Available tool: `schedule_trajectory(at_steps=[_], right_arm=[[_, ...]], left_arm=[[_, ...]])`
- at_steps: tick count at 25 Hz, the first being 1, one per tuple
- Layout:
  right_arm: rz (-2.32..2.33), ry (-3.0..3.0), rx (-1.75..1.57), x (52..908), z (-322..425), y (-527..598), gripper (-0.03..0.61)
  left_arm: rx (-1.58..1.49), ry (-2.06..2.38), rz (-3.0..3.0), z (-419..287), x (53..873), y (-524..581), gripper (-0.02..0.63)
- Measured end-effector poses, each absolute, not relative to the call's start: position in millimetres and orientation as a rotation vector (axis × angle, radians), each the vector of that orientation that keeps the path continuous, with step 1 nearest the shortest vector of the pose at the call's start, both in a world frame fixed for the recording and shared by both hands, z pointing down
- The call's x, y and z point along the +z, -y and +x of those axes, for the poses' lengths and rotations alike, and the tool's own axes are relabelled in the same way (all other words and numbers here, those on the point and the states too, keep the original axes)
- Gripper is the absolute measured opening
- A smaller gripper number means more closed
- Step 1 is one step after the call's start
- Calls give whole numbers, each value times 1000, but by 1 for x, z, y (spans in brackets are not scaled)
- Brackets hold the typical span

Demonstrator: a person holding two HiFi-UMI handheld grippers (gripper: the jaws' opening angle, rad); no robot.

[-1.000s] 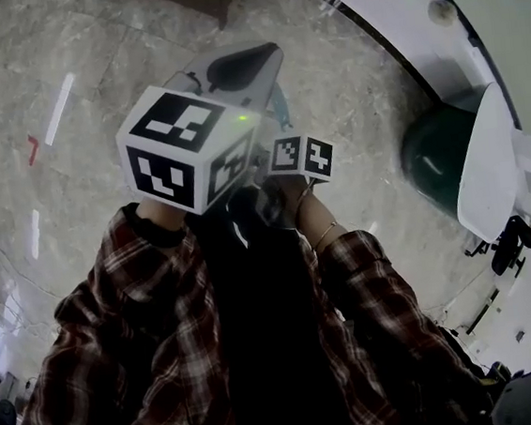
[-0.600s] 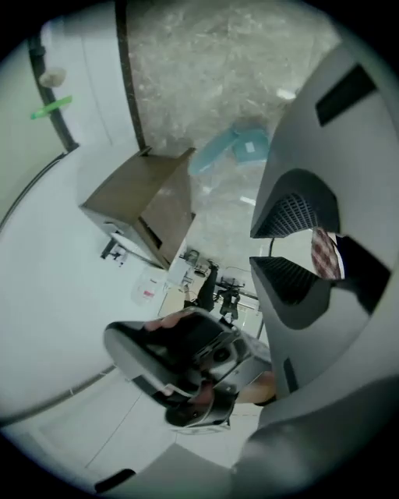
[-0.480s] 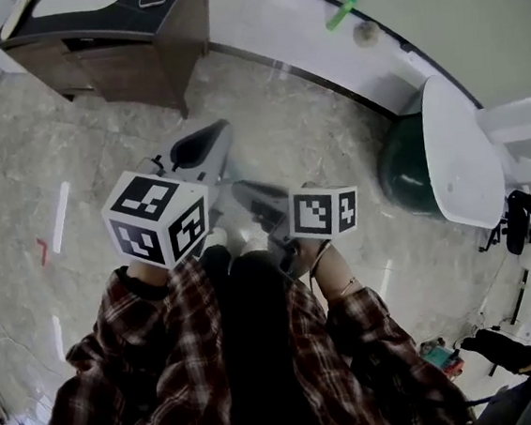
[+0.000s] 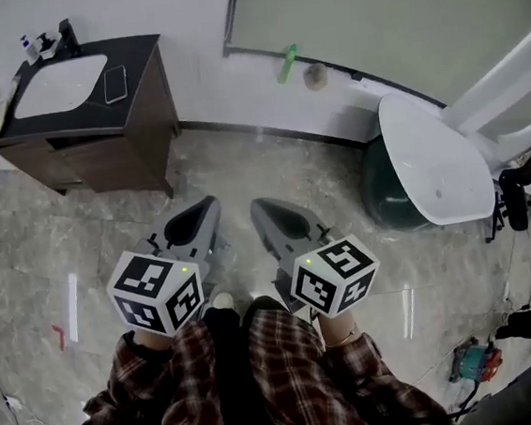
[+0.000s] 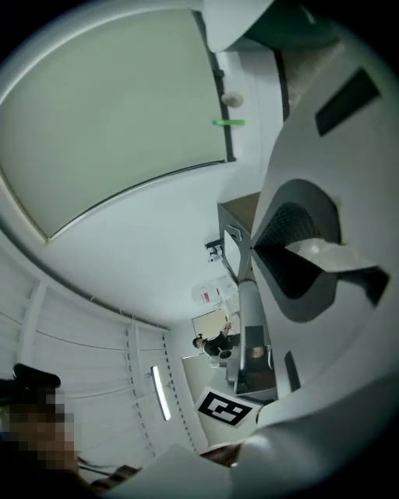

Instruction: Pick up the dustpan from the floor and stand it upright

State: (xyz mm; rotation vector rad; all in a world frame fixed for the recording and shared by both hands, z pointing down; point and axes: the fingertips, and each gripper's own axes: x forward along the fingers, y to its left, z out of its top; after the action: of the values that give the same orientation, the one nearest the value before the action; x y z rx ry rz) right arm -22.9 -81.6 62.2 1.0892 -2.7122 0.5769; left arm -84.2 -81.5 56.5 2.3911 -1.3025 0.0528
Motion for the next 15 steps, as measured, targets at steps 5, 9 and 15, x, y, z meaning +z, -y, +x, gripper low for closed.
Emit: schedule_trajectory(at_steps=[5, 9, 15], right_arm=[[1112, 2687, 434, 48, -32, 77, 11], [1099, 2741, 458, 47, -37, 73, 11], [1063, 2751, 411, 44, -44, 73, 11]], left_arm=[[75, 1256, 2414, -79, 54, 75, 12], [79, 1272, 2416, -81, 51, 66, 12], [63, 1305, 2382, -90, 53, 60, 12]])
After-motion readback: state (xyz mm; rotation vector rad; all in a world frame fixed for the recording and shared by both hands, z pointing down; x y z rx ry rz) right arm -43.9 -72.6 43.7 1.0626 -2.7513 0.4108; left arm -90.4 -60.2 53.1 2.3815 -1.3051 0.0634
